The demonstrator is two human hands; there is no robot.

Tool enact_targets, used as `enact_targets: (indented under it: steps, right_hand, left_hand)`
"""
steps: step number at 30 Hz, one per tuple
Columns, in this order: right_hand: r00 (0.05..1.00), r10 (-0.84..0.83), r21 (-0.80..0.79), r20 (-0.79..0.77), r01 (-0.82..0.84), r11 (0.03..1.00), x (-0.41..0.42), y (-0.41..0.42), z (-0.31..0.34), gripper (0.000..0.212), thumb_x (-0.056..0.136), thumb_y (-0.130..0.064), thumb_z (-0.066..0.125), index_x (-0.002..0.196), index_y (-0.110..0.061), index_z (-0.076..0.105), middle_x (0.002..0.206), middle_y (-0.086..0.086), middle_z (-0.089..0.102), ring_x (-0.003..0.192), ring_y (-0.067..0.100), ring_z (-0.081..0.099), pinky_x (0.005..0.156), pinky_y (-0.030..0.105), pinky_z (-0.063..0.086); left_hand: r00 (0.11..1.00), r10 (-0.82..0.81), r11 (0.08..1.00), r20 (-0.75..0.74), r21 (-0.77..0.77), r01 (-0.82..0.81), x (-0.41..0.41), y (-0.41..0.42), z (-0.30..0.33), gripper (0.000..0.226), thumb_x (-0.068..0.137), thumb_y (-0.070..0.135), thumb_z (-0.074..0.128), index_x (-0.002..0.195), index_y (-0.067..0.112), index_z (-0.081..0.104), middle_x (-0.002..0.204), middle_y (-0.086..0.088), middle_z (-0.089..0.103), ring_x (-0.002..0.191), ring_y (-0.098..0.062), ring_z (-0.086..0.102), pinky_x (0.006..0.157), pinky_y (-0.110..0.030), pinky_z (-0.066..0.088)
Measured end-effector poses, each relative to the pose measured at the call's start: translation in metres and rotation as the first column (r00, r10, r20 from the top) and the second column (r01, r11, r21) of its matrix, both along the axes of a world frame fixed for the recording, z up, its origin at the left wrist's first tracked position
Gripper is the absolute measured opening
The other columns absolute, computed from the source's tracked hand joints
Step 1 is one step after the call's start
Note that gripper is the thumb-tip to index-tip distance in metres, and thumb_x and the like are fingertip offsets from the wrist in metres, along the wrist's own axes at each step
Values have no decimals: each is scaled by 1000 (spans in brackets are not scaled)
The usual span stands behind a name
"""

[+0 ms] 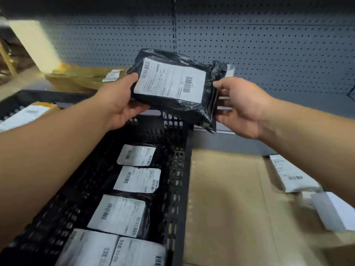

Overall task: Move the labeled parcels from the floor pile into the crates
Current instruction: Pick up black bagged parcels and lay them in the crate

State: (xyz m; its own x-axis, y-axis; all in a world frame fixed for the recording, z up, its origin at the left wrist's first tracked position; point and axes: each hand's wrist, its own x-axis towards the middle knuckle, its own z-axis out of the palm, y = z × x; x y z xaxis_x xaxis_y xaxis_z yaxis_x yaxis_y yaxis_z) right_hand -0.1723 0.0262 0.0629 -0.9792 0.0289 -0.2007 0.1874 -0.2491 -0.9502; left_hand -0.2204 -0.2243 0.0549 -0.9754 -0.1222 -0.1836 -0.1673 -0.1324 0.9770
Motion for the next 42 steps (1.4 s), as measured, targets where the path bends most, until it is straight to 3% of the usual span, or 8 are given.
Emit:
enact_targets:
  steps: [7, 13, 15, 18, 22, 26, 37, 42]
  right_hand:
    - [997, 20, 175, 77, -33, 984, -35, -85, -8, 17, 92, -12, 49, 84, -15, 64, 61, 0, 69, 53, 16, 66, 61, 33, 60]
    - [971, 35, 350, 235, -118, 929, -56, -131, -45, 21, 92, -22, 52, 102, -14, 69, 87, 4, 75, 74, 23, 71, 67, 33, 60]
    - [958, 42, 373, 284, -151, 915, -61, -142, -59, 21, 94, -22, 52, 100, -13, 70, 82, 2, 78, 67, 20, 72, 51, 25, 54]
    - [941, 25, 390, 337, -163, 906, -67, -155, -78, 21, 96, -21, 51, 100, -12, 70, 81, 2, 78, 72, 21, 72, 57, 28, 59]
    - [916, -10, 412, 402, -171, 895, -73, -169, -102, 20, 97, -16, 47, 89, -15, 66, 81, 5, 74, 90, 30, 72, 92, 47, 59]
    - [875, -40, 393, 483, -175, 903, -79, -179, -123, 26, 98, -14, 42, 92, -13, 67, 94, 9, 77, 98, 33, 73, 95, 50, 58]
    - [812, -64, 436, 580, -242, 867, -103, -204, -167, 36, 103, -14, 32, 123, -10, 62, 106, 7, 73, 106, 27, 67, 105, 42, 50]
    - [846, 0, 516, 533, -325, 793, -107, -205, -185, 45, 105, -7, 35, 149, -2, 39, 152, 19, 45, 138, 35, 47, 92, 36, 45]
  left_hand:
    - [979, 194, 980, 58, -62, -190, -13, -59, -21, 12, 99, 25, 63, 96, 16, 70, 76, 6, 79, 68, -10, 76, 55, -29, 61]
    - [959, 184, 937, 214, -332, -106, -24, -101, -52, 21, 97, 27, 57, 109, 17, 71, 101, -1, 77, 90, -20, 74, 66, -36, 65]
    - [962, 168, 809, 215, -588, -10, -25, -110, -63, 25, 95, 30, 57, 110, 13, 67, 104, -8, 73, 88, -26, 72, 71, -37, 62]
    - [971, 107, 425, 213, -893, 148, -25, -117, -75, 48, 93, 35, 57, 134, 9, 55, 127, -15, 62, 107, -35, 64, 86, -37, 50]
    - [964, 22, 295, 267, -923, 248, -29, -117, -95, 46, 99, 28, 53, 139, 7, 46, 140, -15, 56, 125, -36, 55, 87, -36, 41]
    - [950, -26, 239, 310, -921, 307, -33, -108, -114, 28, 98, 17, 54, 122, 5, 56, 127, -17, 62, 112, -35, 61, 79, -36, 44]
    - [941, -91, 125, 327, -933, 336, -33, -108, -166, 57, 93, 8, 51, 146, 8, 30, 134, -23, 50, 125, -40, 49, 95, -44, 45]
    - [890, -169, -34, 423, -905, 423, -35, -108, -186, 55, 92, 10, 48, 146, 17, 42, 150, -15, 40, 137, -36, 35, 108, -45, 39]
